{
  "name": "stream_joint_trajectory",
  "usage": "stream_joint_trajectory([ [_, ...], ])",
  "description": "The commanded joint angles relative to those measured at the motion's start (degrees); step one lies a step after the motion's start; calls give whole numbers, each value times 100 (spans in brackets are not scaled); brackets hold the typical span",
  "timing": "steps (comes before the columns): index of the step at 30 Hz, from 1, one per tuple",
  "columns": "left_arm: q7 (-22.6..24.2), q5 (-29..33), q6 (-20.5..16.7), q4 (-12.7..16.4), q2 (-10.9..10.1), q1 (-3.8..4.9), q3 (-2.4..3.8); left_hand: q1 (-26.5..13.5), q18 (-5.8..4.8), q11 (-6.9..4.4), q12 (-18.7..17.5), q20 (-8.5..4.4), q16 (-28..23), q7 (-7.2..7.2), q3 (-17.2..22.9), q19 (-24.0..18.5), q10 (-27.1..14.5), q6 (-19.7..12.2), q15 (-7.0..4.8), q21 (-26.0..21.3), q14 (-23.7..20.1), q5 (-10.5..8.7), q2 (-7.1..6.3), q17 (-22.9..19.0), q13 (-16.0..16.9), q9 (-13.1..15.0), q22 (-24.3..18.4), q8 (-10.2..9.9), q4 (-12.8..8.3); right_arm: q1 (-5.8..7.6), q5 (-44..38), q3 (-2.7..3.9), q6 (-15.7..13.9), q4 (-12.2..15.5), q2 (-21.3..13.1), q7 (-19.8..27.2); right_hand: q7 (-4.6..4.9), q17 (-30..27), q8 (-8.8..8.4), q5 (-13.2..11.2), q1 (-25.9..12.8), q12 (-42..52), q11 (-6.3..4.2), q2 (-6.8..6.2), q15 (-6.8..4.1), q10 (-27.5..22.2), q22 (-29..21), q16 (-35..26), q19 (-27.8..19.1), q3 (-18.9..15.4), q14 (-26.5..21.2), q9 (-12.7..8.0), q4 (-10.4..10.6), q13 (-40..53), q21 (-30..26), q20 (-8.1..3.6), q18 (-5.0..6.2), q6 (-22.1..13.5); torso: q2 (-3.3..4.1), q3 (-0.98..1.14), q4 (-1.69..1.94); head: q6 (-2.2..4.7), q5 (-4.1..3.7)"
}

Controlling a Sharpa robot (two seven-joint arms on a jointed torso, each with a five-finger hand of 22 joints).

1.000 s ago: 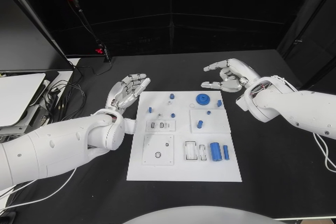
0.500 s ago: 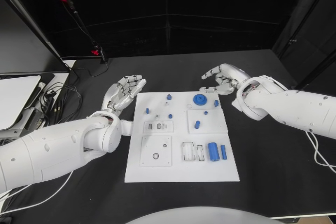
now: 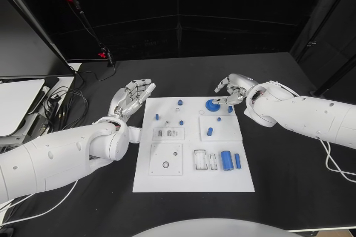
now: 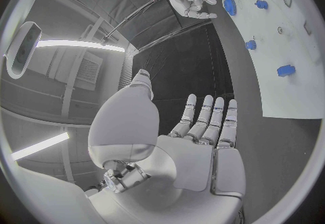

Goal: Assemble the parts on the task board

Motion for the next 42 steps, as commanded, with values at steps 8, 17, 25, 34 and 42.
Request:
stream_joint_trajectory([
  [8, 1965, -35, 48, 1, -48, 8, 1, 43, 91, -3, 34, 35, 34, 896, 27, 7, -39, -48, 14, 41, -18, 33, 24, -9, -11, -11, 12, 38, -3, 0, -351, 3, 427, -95, 114, -344, 9, 1506, 147, -139, 125, 14, 5, 23, 38, 606, 1506, 14, 605, 49, 595, 52, 6, 1506, 19, 54, -39, 14, 1, 3, -6, -11, 3],
  [17, 1968, -35, 55, -5, -37, 8, -2, 54, 98, -3, 53, 42, 46, 896, 42, -2, -43, -51, 14, 50, -22, 61, 62, -11, -26, -29, 18, 54, -3, -36, -582, 3, 589, -150, 222, -479, 18, 1506, 252, -175, 179, 14, 13, 51, 43, 606, 1506, 14, 605, 79, 595, 94, 3, 1506, 19, 58, -39, 50, 2, 1, 0, -16, -4],
  [25, 1969, -35, 63, -1, -40, 8, -3, 55, 103, -3, 66, 46, 54, 896, 59, -8, -48, -54, 14, 58, -27, 71, 99, -13, -39, -43, 23, 65, -5, -48, -629, 3, 680, -193, 286, -597, 35, 1506, 340, -217, 274, 14, 27, 128, 52, 606, 1506, 14, 605, 146, 595, 128, -3, 1506, 19, 66, -39, 53, 0, -2, -6, -31, 13],
  [34, 1966, -35, 67, 0, -38, 8, -4, 56, 105, -3, 72, 48, 58, 896, 66, -11, -50, -55, 14, 61, -28, 74, 114, -13, -44, -48, 24, 69, -6, -55, -651, 3, 753, -236, 331, -665, 40, 1506, 357, -241, 301, 14, 32, 153, 56, 606, 1506, 14, 605, 167, 595, 133, -4, 1506, 19, 69, -39, 34, -1, 1, -1, -40, 13],
  [42, 1960, -35, 75, -6, -38, 8, -4, 56, 106, -3, 75, 49, 60, 896, 69, -16, -51, -56, 14, 62, -29, 79, 119, -14, -48, -52, 24, 72, -6, -59, -654, 3, 772, -247, 355, -732, 48, 1506, 420, -268, 291, 14, 41, 282, 62, 606, 1506, 14, 605, 240, 595, 155, -3, 1506, 19, 76, -39, 73, 1, 0, -6, -39, 19],
])
